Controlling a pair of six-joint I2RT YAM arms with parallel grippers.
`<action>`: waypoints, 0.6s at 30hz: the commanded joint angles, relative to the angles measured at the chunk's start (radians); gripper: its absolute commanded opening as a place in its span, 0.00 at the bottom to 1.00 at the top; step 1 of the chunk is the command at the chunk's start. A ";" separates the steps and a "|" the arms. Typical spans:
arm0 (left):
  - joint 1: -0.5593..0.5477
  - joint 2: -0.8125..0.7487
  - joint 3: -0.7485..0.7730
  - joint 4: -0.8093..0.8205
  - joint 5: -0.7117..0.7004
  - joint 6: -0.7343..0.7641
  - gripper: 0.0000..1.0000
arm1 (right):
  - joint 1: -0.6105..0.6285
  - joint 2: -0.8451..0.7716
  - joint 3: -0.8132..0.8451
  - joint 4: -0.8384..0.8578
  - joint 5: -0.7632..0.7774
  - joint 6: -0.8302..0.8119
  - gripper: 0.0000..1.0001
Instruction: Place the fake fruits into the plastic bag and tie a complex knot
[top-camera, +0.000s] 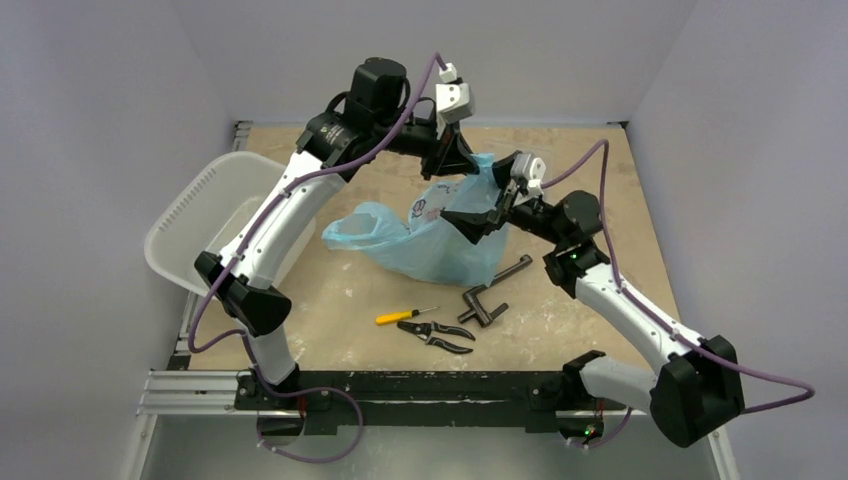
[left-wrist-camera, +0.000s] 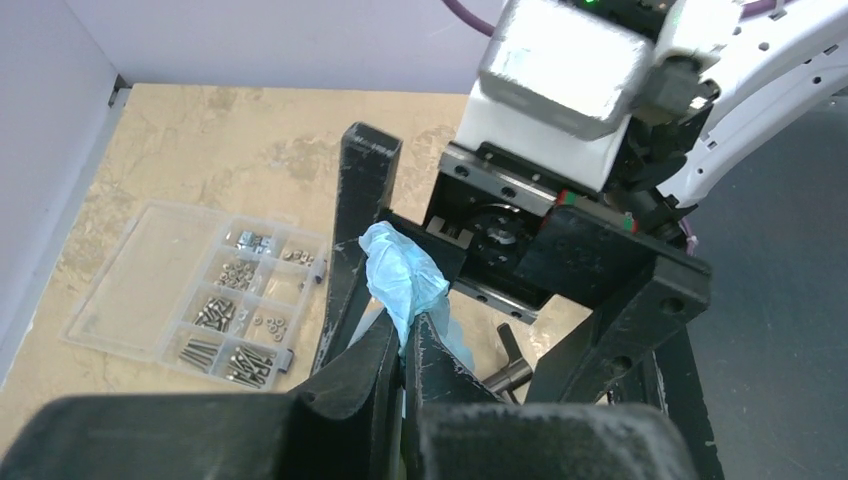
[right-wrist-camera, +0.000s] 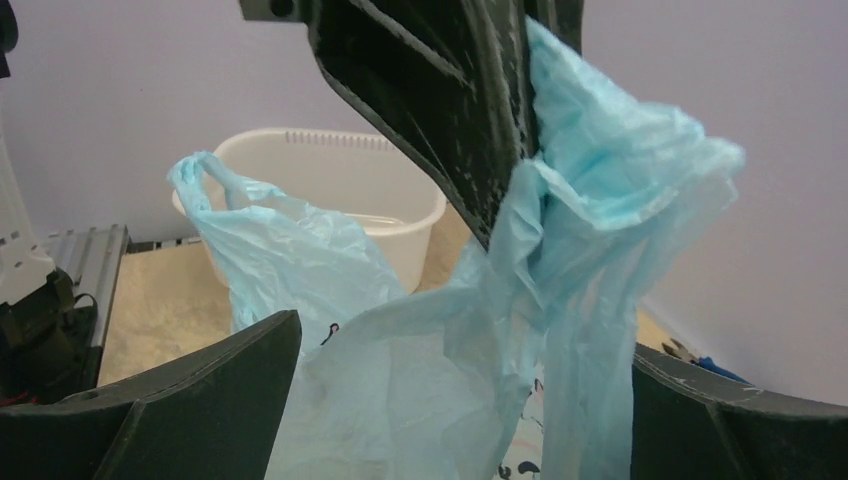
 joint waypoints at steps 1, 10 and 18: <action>-0.005 -0.017 -0.011 0.069 0.037 0.022 0.00 | 0.003 -0.083 0.010 -0.040 0.003 -0.073 0.99; -0.007 -0.030 -0.047 0.217 0.091 -0.142 0.00 | 0.009 0.191 0.003 0.274 0.155 0.113 0.78; -0.001 -0.042 -0.067 0.325 0.139 -0.286 0.00 | 0.044 0.390 -0.083 0.414 0.122 0.127 0.40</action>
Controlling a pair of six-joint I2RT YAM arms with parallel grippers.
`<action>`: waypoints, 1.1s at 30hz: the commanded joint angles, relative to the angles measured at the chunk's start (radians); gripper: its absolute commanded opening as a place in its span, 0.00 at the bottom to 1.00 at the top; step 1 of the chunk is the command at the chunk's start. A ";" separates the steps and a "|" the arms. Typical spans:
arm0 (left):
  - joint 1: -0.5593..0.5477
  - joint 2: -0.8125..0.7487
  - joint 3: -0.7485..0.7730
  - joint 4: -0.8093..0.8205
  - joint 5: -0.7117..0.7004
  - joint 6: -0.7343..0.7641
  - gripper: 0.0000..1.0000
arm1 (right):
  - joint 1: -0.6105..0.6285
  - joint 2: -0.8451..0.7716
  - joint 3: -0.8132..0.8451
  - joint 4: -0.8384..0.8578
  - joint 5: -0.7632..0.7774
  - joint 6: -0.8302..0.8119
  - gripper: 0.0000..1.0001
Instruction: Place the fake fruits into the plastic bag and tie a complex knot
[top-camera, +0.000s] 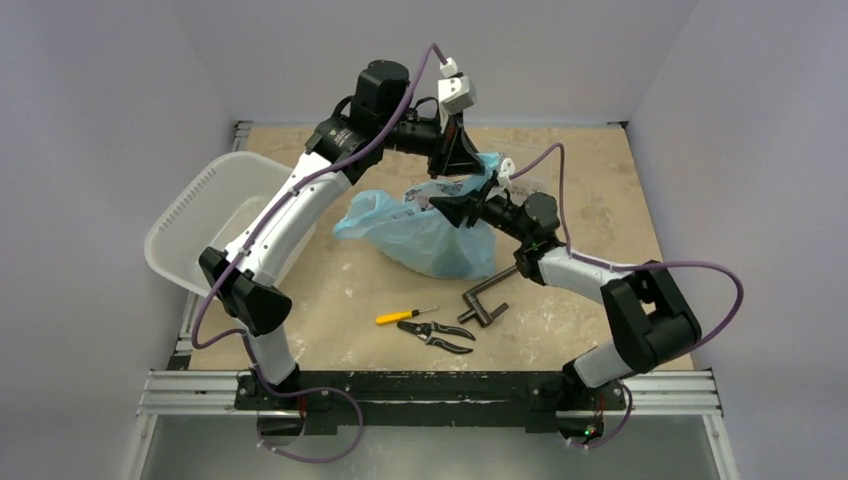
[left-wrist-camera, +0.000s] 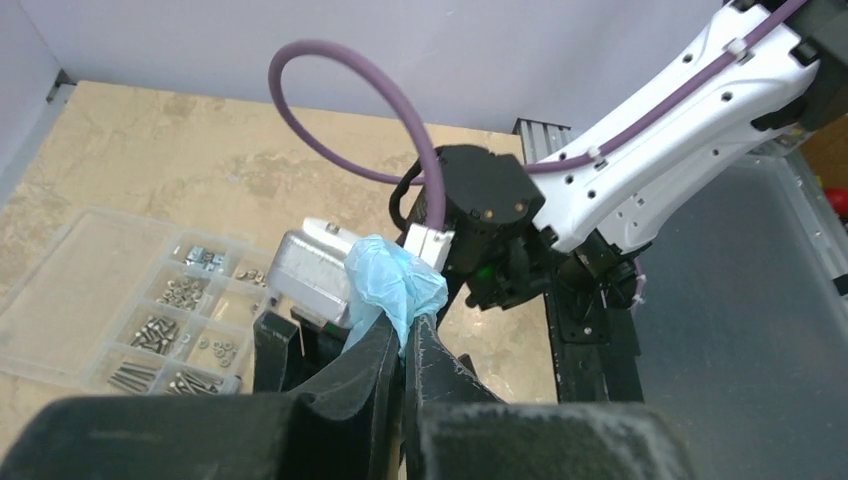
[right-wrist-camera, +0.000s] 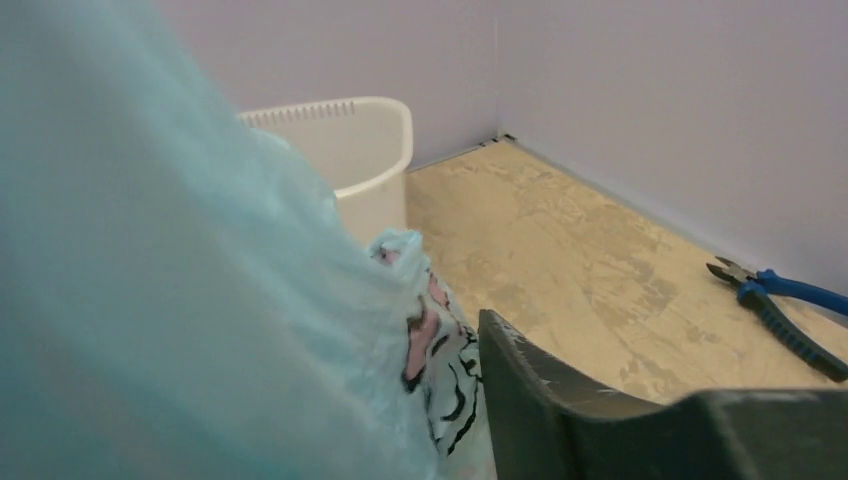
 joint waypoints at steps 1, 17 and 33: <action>0.004 -0.042 0.012 0.179 0.086 -0.144 0.00 | 0.022 0.091 -0.047 0.125 -0.009 0.025 0.33; 0.130 -0.116 -0.089 -0.177 -0.045 0.294 0.92 | 0.019 -0.003 -0.090 0.033 -0.123 0.043 0.00; 0.219 -0.164 -0.588 -0.443 -0.144 0.869 0.02 | -0.041 -0.121 -0.118 -0.063 -0.087 0.231 0.00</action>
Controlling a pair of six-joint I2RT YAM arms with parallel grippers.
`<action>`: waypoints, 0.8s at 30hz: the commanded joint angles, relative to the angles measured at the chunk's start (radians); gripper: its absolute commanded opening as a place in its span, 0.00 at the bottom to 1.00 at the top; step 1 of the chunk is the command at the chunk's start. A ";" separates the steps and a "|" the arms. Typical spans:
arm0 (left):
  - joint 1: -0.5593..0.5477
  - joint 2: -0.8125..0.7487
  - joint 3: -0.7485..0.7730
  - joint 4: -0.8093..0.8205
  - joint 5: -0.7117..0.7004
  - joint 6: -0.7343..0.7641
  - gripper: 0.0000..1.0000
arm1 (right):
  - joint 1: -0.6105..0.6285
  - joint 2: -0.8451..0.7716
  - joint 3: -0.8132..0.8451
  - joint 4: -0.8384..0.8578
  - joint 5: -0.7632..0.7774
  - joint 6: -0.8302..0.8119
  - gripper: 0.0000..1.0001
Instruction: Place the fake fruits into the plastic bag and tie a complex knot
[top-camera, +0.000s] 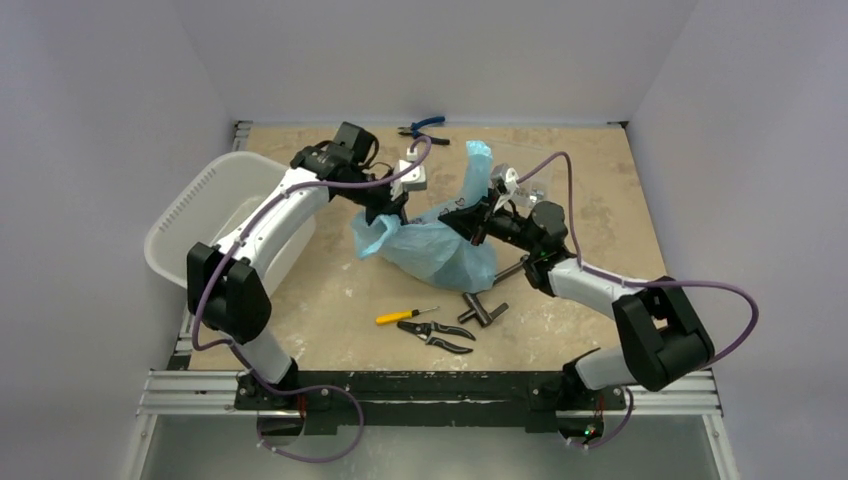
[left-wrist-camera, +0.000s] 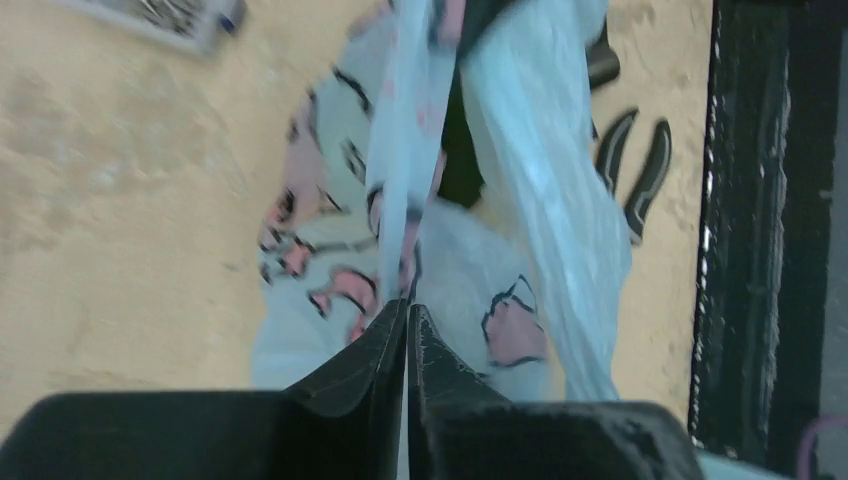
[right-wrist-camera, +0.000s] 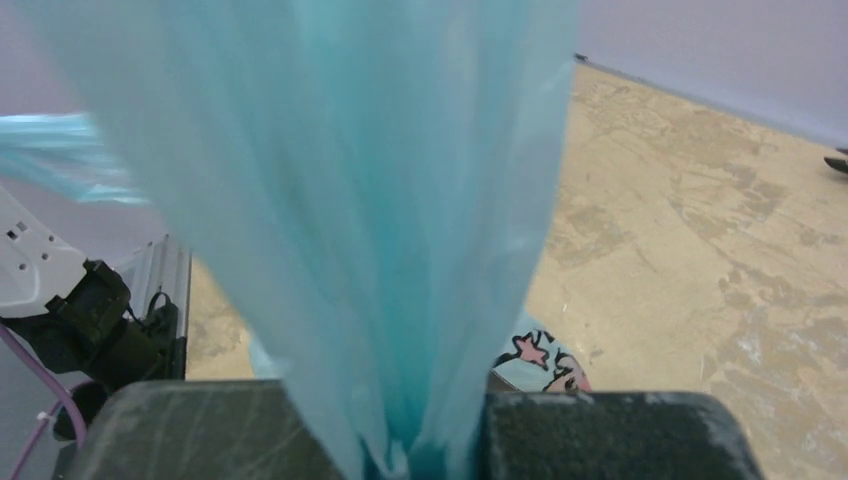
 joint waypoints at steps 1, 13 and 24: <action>0.023 -0.085 -0.168 -0.077 0.010 0.223 0.00 | -0.032 -0.076 -0.018 -0.038 0.022 0.109 0.00; 0.012 -0.110 -0.168 0.037 0.076 0.081 0.00 | -0.029 -0.072 -0.004 0.002 0.035 0.241 0.63; -0.065 -0.144 -0.252 0.029 0.057 0.204 0.00 | 0.018 0.039 0.053 0.028 0.301 0.332 0.64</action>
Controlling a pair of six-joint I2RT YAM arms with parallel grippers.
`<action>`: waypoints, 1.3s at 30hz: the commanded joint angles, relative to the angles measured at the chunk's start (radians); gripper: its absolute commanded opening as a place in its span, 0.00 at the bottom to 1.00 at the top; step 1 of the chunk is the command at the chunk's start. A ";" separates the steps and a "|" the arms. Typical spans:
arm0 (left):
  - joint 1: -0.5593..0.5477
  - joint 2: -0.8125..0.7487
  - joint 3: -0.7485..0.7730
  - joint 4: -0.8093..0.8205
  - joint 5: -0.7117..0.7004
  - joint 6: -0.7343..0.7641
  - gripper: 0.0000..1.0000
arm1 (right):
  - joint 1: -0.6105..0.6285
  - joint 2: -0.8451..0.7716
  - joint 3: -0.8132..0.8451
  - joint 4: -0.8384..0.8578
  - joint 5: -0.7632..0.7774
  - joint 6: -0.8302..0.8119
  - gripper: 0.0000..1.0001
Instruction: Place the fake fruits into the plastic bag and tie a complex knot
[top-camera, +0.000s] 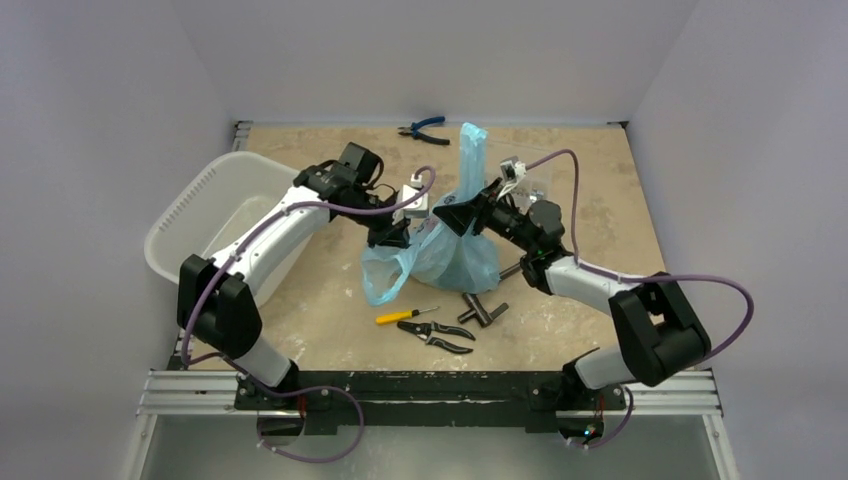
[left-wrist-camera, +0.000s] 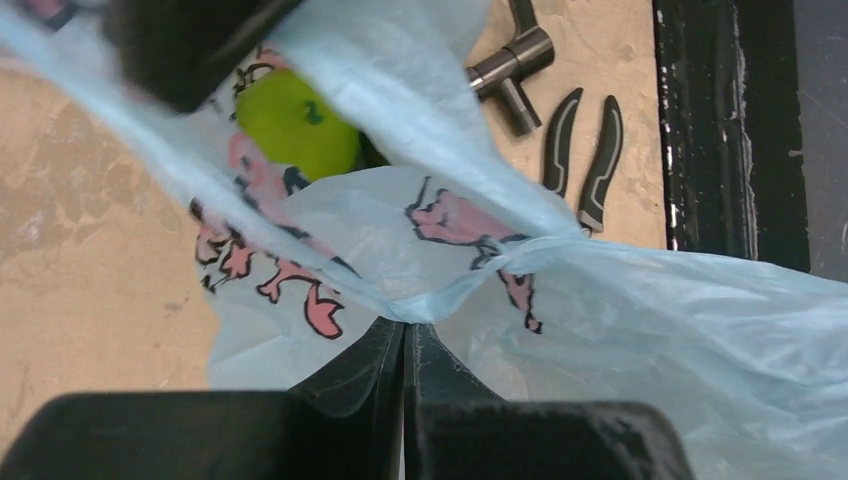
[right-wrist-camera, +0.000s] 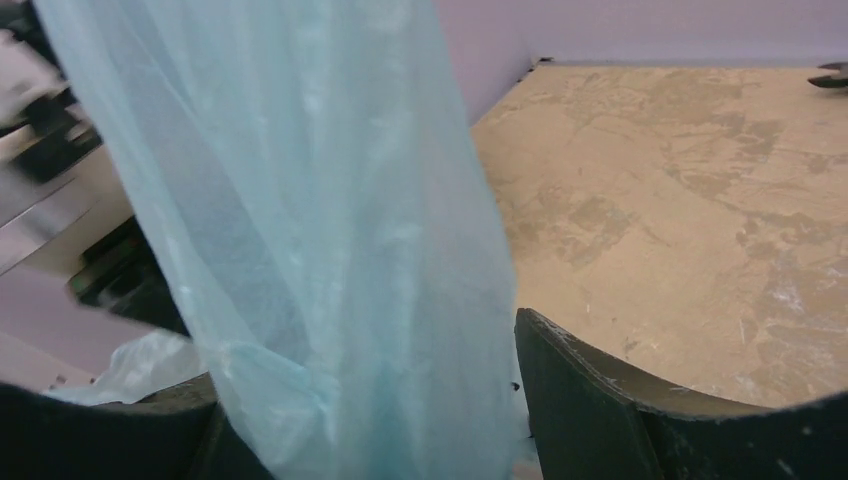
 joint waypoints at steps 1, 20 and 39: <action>-0.049 -0.055 -0.063 0.010 0.012 0.121 0.00 | 0.029 0.050 0.047 0.023 0.176 0.048 0.62; 0.025 -0.104 -0.031 0.092 -0.001 -0.143 0.48 | 0.062 0.074 0.066 -0.101 0.208 -0.181 0.00; -0.334 -0.432 0.001 -0.112 -0.208 0.270 1.00 | 0.062 0.055 0.117 -0.329 0.207 -0.289 0.00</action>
